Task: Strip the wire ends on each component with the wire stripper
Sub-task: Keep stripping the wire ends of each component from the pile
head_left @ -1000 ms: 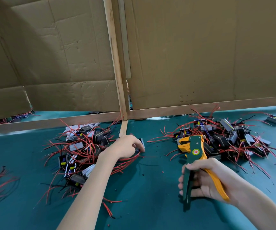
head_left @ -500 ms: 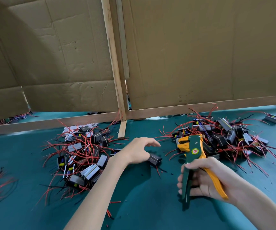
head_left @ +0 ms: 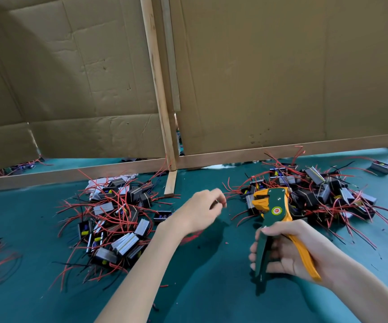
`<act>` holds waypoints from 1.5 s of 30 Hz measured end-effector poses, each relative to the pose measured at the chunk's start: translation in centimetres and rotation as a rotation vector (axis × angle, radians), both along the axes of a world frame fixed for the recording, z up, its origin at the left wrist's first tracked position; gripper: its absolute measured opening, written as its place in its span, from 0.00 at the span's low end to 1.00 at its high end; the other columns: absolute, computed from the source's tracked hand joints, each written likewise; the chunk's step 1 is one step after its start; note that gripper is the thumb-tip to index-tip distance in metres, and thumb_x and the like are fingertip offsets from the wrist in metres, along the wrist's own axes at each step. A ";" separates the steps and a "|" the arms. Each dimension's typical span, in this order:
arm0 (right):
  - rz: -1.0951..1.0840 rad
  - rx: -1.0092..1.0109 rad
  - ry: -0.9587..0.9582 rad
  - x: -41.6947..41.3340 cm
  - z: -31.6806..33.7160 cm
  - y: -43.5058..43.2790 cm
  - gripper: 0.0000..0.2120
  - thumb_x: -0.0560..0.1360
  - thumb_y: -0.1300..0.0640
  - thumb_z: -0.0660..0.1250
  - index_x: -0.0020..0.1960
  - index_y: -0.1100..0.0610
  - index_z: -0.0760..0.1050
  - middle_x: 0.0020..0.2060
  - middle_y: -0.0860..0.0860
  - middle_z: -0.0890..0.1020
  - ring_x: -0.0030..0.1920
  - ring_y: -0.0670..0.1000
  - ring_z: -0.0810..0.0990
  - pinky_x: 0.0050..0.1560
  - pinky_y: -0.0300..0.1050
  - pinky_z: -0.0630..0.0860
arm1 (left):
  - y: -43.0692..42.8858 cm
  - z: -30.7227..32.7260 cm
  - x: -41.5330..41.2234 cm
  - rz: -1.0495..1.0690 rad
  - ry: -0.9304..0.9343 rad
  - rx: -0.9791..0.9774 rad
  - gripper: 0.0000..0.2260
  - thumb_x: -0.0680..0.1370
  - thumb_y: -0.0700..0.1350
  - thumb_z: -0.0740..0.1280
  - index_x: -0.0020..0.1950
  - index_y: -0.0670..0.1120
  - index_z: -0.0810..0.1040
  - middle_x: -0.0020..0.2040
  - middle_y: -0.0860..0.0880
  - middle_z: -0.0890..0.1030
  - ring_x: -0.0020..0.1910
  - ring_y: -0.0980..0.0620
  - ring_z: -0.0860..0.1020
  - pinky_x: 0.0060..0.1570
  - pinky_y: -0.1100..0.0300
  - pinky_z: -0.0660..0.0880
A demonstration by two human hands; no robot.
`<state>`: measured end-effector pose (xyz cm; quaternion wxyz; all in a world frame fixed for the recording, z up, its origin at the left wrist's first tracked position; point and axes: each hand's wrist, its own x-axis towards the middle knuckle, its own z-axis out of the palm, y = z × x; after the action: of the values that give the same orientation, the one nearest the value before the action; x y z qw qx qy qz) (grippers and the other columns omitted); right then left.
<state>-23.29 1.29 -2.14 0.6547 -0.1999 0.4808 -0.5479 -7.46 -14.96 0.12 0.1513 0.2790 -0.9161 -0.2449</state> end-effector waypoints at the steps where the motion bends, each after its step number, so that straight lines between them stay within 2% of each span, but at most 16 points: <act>1: -0.006 -0.011 -0.002 0.0 0.1 0.1 0.09 0.62 0.63 0.69 0.39 0.68 0.79 0.40 0.67 0.80 0.39 0.66 0.82 0.42 0.62 0.81 | 0.0 0.3 0.0 0.018 0.076 0.054 0.07 0.80 0.40 0.58 0.50 0.48 0.75 0.46 0.45 0.78 0.44 0.46 0.77 0.46 0.56 0.73; 3: -0.015 -0.037 -0.002 0.1 0.3 0.1 0.09 0.62 0.63 0.70 0.39 0.68 0.79 0.39 0.67 0.80 0.38 0.66 0.82 0.42 0.62 0.81 | 0.2 1.2 0.1 0.031 0.215 0.169 0.06 0.82 0.41 0.58 0.49 0.48 0.73 0.50 0.41 0.77 0.46 0.44 0.78 0.44 0.53 0.78; 6: -0.011 -0.099 0.008 0.4 0.2 0.2 0.10 0.59 0.67 0.71 0.40 0.67 0.80 0.39 0.67 0.80 0.39 0.65 0.82 0.41 0.60 0.81 | 0.8 2.5 0.2 0.049 0.413 0.290 0.06 0.82 0.43 0.61 0.45 0.48 0.73 0.52 0.40 0.78 0.41 0.52 0.79 0.43 0.51 0.81; 8: -0.008 -0.158 0.014 0.6 0.2 0.2 0.08 0.61 0.65 0.70 0.39 0.65 0.82 0.40 0.67 0.80 0.39 0.66 0.82 0.41 0.60 0.81 | 1.0 3.3 0.1 0.032 0.515 0.319 0.07 0.82 0.43 0.61 0.44 0.47 0.74 0.52 0.45 0.81 0.40 0.56 0.79 0.45 0.54 0.80; 11: 0.034 -0.275 0.039 0.8 0.3 0.3 0.13 0.59 0.62 0.77 0.41 0.64 0.82 0.40 0.67 0.80 0.42 0.67 0.82 0.45 0.61 0.80 | 1.6 4.5 0.3 -0.023 0.573 0.299 0.08 0.81 0.41 0.62 0.45 0.47 0.77 0.49 0.55 0.83 0.43 0.60 0.79 0.45 0.68 0.75; 13: 0.078 -0.332 0.048 0.8 0.5 0.4 0.20 0.55 0.59 0.81 0.44 0.64 0.80 0.41 0.67 0.79 0.43 0.67 0.81 0.46 0.62 0.79 | 2.0 5.1 0.5 -0.054 0.606 0.305 0.09 0.81 0.39 0.61 0.47 0.49 0.79 0.45 0.56 0.84 0.44 0.58 0.78 0.46 0.66 0.75; 17: 0.099 -0.375 0.054 1.3 1.0 0.7 0.23 0.52 0.59 0.83 0.43 0.65 0.79 0.40 0.68 0.78 0.41 0.67 0.81 0.45 0.61 0.79 | 2.4 5.7 0.8 -0.085 0.544 0.301 0.11 0.82 0.39 0.59 0.46 0.52 0.78 0.38 0.55 0.82 0.42 0.49 0.74 0.46 0.55 0.70; 21: 0.124 -0.411 0.084 1.8 1.5 1.0 0.17 0.57 0.62 0.78 0.42 0.66 0.77 0.41 0.69 0.79 0.42 0.68 0.81 0.43 0.61 0.80 | 2.8 6.3 1.4 -0.146 0.438 0.339 0.10 0.82 0.40 0.60 0.46 0.51 0.78 0.39 0.55 0.82 0.42 0.52 0.74 0.45 0.61 0.69; 24: 0.158 -0.414 0.106 2.0 1.6 1.1 0.20 0.56 0.59 0.82 0.43 0.65 0.78 0.41 0.69 0.78 0.41 0.67 0.81 0.44 0.61 0.79 | 2.9 6.4 1.5 -0.182 0.362 0.351 0.09 0.82 0.40 0.61 0.46 0.51 0.77 0.44 0.49 0.82 0.43 0.54 0.75 0.46 0.61 0.70; 28: 0.229 -0.422 0.136 1.9 1.6 1.2 0.18 0.61 0.59 0.81 0.44 0.64 0.78 0.41 0.68 0.78 0.42 0.67 0.80 0.46 0.62 0.78 | 3.0 6.5 1.7 -0.212 0.313 0.348 0.07 0.81 0.41 0.62 0.46 0.48 0.79 0.34 0.59 0.80 0.36 0.62 0.75 0.41 0.71 0.68; 32: 0.282 -0.432 0.159 1.9 1.6 1.4 0.14 0.65 0.58 0.79 0.45 0.63 0.78 0.41 0.68 0.79 0.43 0.67 0.80 0.47 0.62 0.78 | 3.2 6.7 1.9 -0.240 0.283 0.343 0.08 0.81 0.43 0.63 0.45 0.49 0.79 0.33 0.61 0.80 0.37 0.63 0.75 0.44 0.74 0.68; 34: 0.286 -0.423 0.173 2.1 1.6 1.4 0.16 0.64 0.57 0.80 0.44 0.63 0.78 0.40 0.68 0.79 0.41 0.67 0.80 0.46 0.62 0.78 | 3.1 6.8 2.0 -0.244 0.280 0.343 0.08 0.81 0.43 0.63 0.44 0.50 0.80 0.35 0.58 0.80 0.37 0.61 0.74 0.45 0.71 0.69; 37: 0.268 -0.400 0.184 2.2 1.7 1.4 0.17 0.62 0.56 0.81 0.42 0.64 0.78 0.37 0.68 0.78 0.38 0.66 0.80 0.43 0.61 0.78 | 2.8 6.7 2.2 -0.249 0.279 0.347 0.09 0.80 0.44 0.64 0.43 0.53 0.80 0.43 0.42 0.81 0.40 0.55 0.73 0.49 0.58 0.69; 38: 0.259 -0.391 0.187 2.3 1.7 1.5 0.18 0.62 0.55 0.81 0.42 0.63 0.77 0.36 0.68 0.78 0.38 0.66 0.80 0.43 0.60 0.78 | 2.8 6.7 2.3 -0.252 0.270 0.351 0.09 0.80 0.45 0.64 0.43 0.53 0.80 0.43 0.40 0.80 0.40 0.54 0.73 0.50 0.56 0.68; 42: 0.225 -0.330 0.227 2.7 1.5 1.7 0.19 0.60 0.52 0.82 0.37 0.62 0.77 0.32 0.66 0.76 0.32 0.63 0.78 0.37 0.57 0.78 | 2.7 6.9 2.5 -0.267 0.233 0.354 0.09 0.81 0.42 0.63 0.44 0.50 0.80 0.36 0.59 0.80 0.38 0.58 0.74 0.49 0.63 0.69; 45: 0.168 -0.289 0.233 3.5 1.4 1.9 0.21 0.58 0.50 0.82 0.34 0.63 0.75 0.29 0.65 0.75 0.27 0.60 0.76 0.32 0.53 0.77 | 2.5 7.1 2.8 -0.279 0.229 0.371 0.08 0.80 0.42 0.64 0.44 0.48 0.80 0.36 0.60 0.80 0.38 0.59 0.75 0.48 0.67 0.70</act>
<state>-19.75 3.20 -0.70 0.6026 -0.3932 0.4514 -0.5277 -4.65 -12.49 7.20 0.1650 0.1434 -0.8620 -0.4573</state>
